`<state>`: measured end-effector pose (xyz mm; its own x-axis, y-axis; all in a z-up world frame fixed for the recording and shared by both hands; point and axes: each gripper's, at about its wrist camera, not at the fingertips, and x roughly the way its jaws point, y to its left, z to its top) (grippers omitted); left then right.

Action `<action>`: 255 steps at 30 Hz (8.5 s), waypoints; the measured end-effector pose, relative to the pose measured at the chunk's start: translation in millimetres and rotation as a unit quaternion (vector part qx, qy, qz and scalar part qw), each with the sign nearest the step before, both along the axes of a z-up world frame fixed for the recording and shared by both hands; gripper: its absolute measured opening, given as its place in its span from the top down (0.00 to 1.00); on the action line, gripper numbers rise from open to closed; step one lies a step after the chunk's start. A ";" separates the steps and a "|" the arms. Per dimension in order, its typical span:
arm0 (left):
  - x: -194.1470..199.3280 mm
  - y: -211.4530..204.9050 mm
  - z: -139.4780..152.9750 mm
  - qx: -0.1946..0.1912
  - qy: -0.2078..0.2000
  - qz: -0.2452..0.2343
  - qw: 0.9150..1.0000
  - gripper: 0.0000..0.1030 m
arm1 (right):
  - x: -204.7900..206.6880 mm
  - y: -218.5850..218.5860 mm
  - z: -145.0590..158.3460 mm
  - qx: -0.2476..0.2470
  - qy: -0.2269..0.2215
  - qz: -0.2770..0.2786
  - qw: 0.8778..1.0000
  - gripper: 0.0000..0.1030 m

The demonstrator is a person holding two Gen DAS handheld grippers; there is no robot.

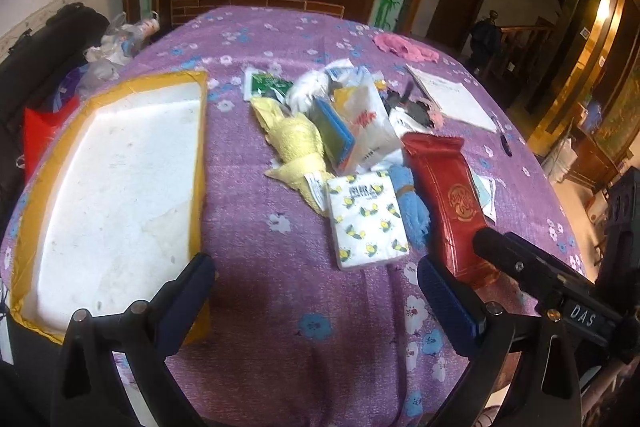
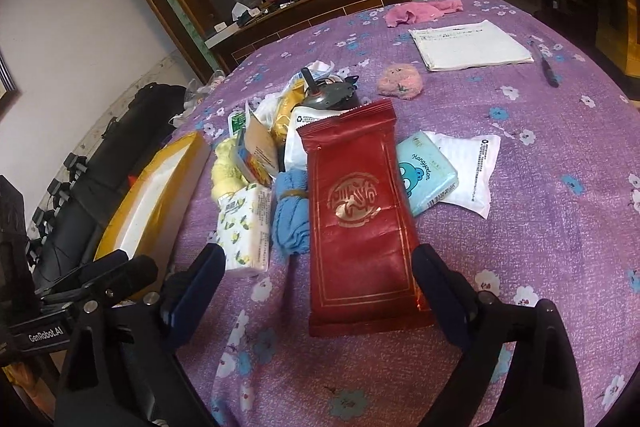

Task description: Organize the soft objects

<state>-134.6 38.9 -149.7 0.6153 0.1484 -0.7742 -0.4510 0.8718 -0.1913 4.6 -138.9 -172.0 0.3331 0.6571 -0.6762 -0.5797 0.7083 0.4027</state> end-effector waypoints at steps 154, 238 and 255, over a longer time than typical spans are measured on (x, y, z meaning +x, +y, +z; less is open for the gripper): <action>113.4 -29.8 -50.3 -0.048 0.034 -0.111 0.992 0.78 | 31.8 -28.3 -15.0 0.067 0.002 -0.117 0.991 0.93; 5.1 42.8 -2.4 -0.069 -0.042 -0.017 0.997 0.16 | 114.5 -4.7 -23.2 -0.057 0.059 -0.134 0.988 0.18; 107.2 62.5 -28.4 0.000 0.077 -0.001 0.997 0.49 | 115.1 19.9 -34.2 -0.153 -0.017 -0.194 0.969 0.63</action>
